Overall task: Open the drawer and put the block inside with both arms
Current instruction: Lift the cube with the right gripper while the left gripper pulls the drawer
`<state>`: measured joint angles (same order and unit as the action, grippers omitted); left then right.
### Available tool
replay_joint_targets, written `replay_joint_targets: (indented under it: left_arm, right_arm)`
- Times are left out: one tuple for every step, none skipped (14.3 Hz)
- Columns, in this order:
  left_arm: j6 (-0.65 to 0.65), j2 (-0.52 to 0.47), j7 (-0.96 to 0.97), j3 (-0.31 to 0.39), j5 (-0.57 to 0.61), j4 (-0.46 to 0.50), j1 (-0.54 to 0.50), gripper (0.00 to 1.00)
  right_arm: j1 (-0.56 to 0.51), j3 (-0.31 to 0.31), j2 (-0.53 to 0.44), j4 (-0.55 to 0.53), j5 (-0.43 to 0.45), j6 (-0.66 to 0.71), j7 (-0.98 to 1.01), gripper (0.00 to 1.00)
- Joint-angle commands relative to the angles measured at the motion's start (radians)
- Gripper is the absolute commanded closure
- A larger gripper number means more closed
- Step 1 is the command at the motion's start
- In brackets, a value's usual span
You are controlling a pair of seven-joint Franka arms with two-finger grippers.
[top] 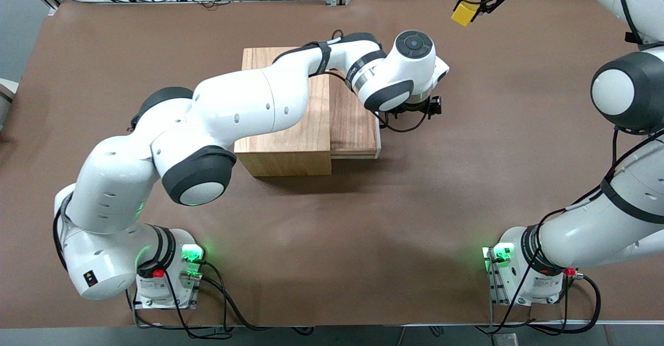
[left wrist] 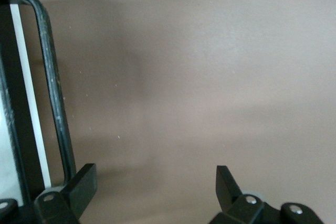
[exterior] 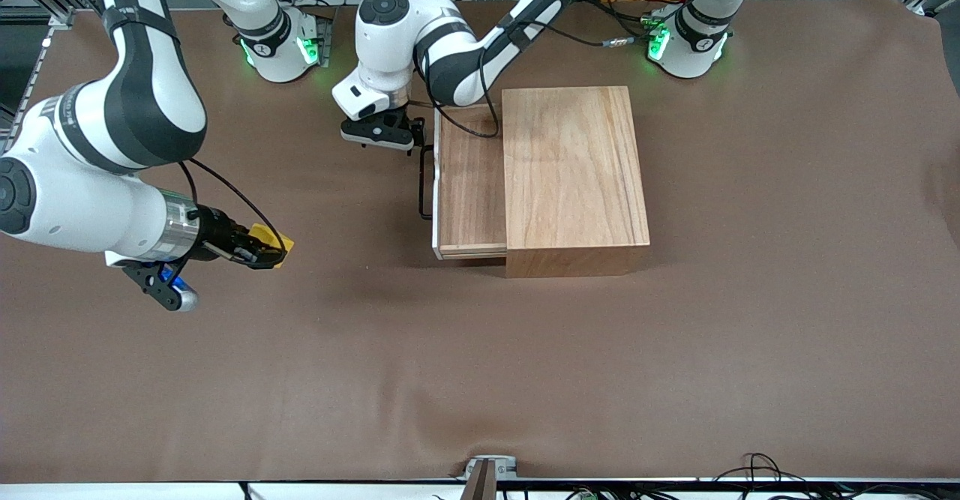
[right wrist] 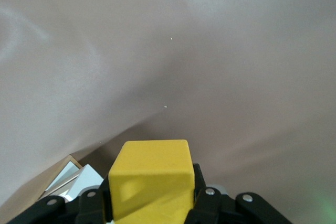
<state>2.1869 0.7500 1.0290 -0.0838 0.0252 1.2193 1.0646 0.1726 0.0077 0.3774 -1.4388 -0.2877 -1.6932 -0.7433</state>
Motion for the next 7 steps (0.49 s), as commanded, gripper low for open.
replay_joint_targets:
  left_arm:
    - [-0.137,-0.14,0.011,0.013,-0.031,0.014,-0.006,0.0]
    - [-0.168,-0.177,0.0,0.016,-0.024,0.02,-0.015,0.0]
    - [-0.211,-0.207,-0.001,0.016,-0.021,0.028,-0.035,0.0]
    - [-0.246,-0.228,-0.004,0.018,-0.018,0.028,-0.052,0.0]
    - [-0.281,-0.247,-0.01,0.018,-0.017,0.031,-0.069,0.0]
    - [-0.332,-0.268,-0.029,0.019,-0.017,0.031,-0.089,0.0]
    - [-0.376,-0.285,-0.067,0.019,-0.017,0.031,-0.118,0.0]
  right_arm:
    - [0.005,0.02,-0.014,0.003,-0.018,0.026,-0.115,1.0]
    - [0.008,0.024,-0.014,0.002,-0.018,0.026,-0.157,1.0]
    - [0.019,0.026,-0.015,0.001,-0.018,0.029,-0.191,1.0]
    - [0.04,0.026,-0.018,0.001,-0.016,0.038,-0.211,1.0]
    - [0.057,0.025,-0.02,0.001,-0.016,0.046,-0.226,1.0]
    - [0.074,0.025,-0.02,0.001,-0.015,0.05,-0.247,1.0]
    - [0.09,0.023,-0.029,-0.002,-0.015,0.052,-0.269,1.0]
